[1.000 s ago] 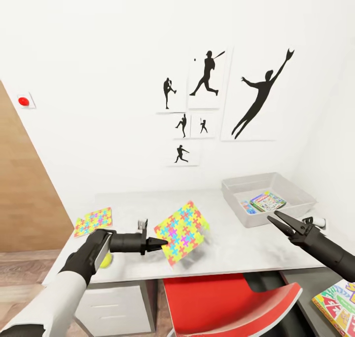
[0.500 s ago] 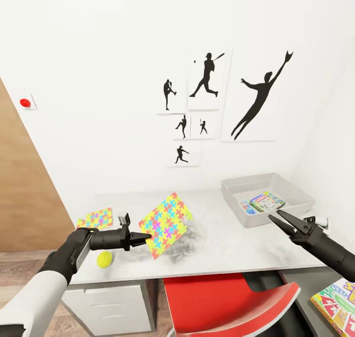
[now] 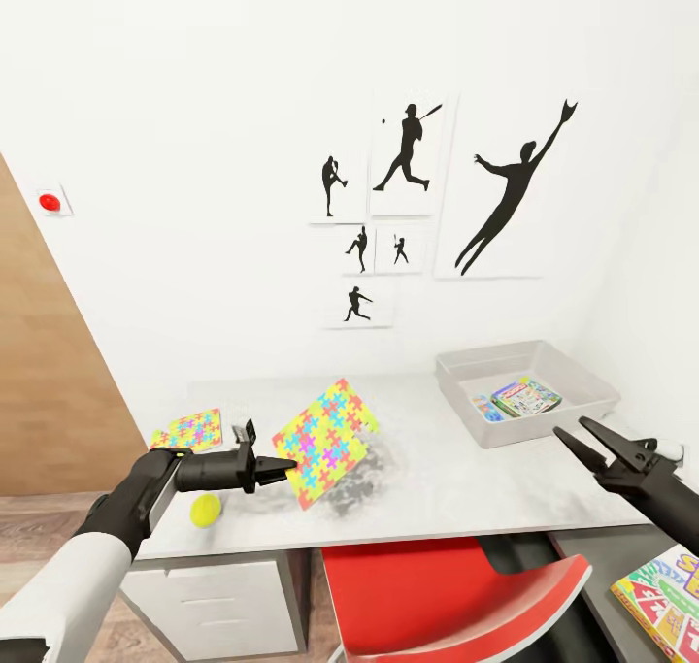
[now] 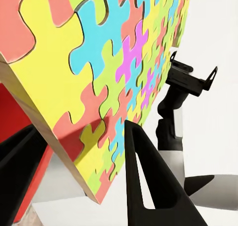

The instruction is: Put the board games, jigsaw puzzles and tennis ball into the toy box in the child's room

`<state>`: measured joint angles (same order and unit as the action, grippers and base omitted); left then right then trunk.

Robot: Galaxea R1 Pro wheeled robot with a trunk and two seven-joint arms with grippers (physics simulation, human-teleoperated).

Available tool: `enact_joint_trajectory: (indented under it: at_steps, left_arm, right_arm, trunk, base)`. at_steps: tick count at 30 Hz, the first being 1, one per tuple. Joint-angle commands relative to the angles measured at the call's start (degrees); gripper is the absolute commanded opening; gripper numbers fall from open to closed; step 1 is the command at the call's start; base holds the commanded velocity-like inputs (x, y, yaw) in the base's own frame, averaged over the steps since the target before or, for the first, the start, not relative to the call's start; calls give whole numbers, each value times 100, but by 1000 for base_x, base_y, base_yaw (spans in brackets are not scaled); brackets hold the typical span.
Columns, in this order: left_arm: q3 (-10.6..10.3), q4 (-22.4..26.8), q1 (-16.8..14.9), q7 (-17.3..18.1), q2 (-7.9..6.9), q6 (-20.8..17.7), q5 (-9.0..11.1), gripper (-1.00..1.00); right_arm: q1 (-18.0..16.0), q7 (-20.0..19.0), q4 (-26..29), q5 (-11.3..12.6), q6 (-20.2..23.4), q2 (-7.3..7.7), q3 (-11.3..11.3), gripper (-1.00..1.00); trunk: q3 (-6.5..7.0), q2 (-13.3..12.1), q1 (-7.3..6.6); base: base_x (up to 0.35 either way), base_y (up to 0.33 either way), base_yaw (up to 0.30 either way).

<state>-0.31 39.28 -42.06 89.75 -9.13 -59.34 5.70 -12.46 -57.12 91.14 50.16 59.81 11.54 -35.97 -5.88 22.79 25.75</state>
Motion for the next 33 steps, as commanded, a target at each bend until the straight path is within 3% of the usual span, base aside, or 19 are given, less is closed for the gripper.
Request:
enact_joint_trajectory:
  at_steps: [1, 8, 25, 33]
  left_arm:
    - [-4, 1, -4, 25, -1, -61, 2, -100]
    - [-6, 1, -4, 25, -1, -61, -3, -100]
    - [4, 9, -4, 25, -10, -58, -10, -100]
    - [10, 9, -4, 25, -10, -60, -3, -100]
  right_arm:
    - [-2, -27, 0, -17, 19, -1, -6, 100]
    - [6, -22, 0, -17, 19, -11, 2, 100]
    - [5, 7, 0, -36, 19, -10, -11, 100]
    - [6, 16, 15, -76, 19, -20, 21, 100]
  trunk:
    - [-13, 13, 4]
    - [-5, 13, 4]
    - [60, 13, 4]
    - [65, 13, 4]
  base:
    - [0, 0, 0]
    - [0, 0, -83]
    - [0, 0, -247]
    - [0, 0, -49]
